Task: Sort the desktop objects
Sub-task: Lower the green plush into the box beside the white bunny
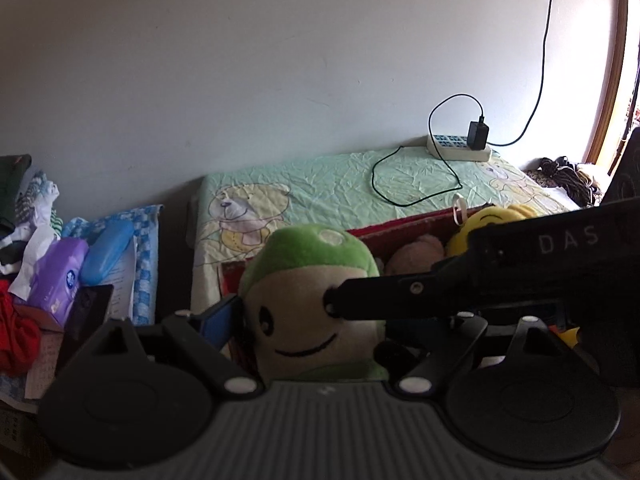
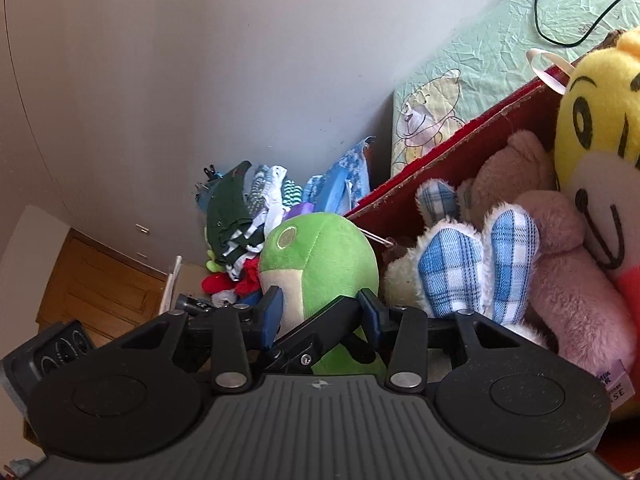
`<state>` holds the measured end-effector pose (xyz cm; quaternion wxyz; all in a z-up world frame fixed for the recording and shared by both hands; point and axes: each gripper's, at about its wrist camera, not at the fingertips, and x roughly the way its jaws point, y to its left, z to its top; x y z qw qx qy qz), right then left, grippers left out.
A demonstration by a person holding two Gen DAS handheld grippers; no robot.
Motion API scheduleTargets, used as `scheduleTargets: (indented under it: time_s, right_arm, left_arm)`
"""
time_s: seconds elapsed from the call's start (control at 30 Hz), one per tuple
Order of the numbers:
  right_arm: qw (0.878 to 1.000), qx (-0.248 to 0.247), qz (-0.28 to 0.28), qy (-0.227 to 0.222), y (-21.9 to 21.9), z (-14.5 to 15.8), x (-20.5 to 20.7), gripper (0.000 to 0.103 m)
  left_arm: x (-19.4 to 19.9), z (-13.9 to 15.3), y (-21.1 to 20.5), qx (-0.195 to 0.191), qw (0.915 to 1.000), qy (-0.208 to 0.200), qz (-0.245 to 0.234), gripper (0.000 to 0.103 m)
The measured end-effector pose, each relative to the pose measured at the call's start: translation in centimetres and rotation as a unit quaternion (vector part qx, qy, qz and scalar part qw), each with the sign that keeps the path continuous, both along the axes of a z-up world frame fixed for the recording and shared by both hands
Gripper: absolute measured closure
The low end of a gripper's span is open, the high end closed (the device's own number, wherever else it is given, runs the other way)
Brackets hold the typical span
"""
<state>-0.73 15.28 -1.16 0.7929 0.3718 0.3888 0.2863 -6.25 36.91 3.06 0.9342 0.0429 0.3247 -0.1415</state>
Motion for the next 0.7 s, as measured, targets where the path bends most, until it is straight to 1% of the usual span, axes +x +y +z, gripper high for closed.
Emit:
scheduleTargets:
  time_s: [0.07, 0.13, 0.23, 0.4, 0.5, 0.57, 0.6, 0.63, 0.7]
  right_arm:
    - [0.999, -0.039, -0.001, -0.02, 0.9, 0.2, -0.2, 0.059]
    - [0.998, -0.056, -0.003, -0.028, 1.4, 0.3, -0.2, 0.059]
    - [0.996, -0.08, -0.002, -0.035, 2.1, 0.5, 0.1, 0.057]
    - [0.993, -0.109, 0.025, -0.025, 2.5, 0.7, 0.4, 0.055]
    - [0.991, -0.127, 0.043, -0.019, 2.3, 1.1, 0.1, 0.055]
    - [0.991, -0.124, 0.052, -0.02, 1.8, 1.3, -0.1, 0.057]
    - [0.991, -0.125, 0.05, -0.021, 1.6, 1.4, -0.3, 0.062]
    - [0.991, -0.127, 0.045, -0.025, 1.4, 1.5, -0.3, 0.071]
    - [0.99, -0.138, 0.034, -0.029, 1.5, 1.5, 0.2, 0.081]
  left_arm:
    - [0.0, -0.4, 0.3, -0.006, 1.0, 0.006, -0.001, 0.015]
    - [-0.2, -0.4, 0.6, -0.005, 1.0, 0.003, 0.002, 0.015]
    - [-0.3, -0.4, 0.7, 0.006, 0.9999, -0.005, 0.013, 0.015]
    - [-1.2, -0.4, 0.5, 0.018, 0.9996, -0.015, 0.017, 0.015]
    - [-1.9, -0.4, -0.1, 0.028, 0.9994, -0.021, 0.003, 0.014]
    - [-2.3, -0.2, -0.4, 0.033, 0.999, -0.027, -0.009, 0.014]
    - [-2.5, -0.1, -0.5, 0.039, 0.9986, -0.032, -0.012, 0.014]
    - [-2.7, 0.0, -0.6, 0.044, 0.9983, -0.036, -0.014, 0.014]
    - [-2.8, 0.1, -0.5, 0.039, 0.9985, -0.034, -0.017, 0.015]
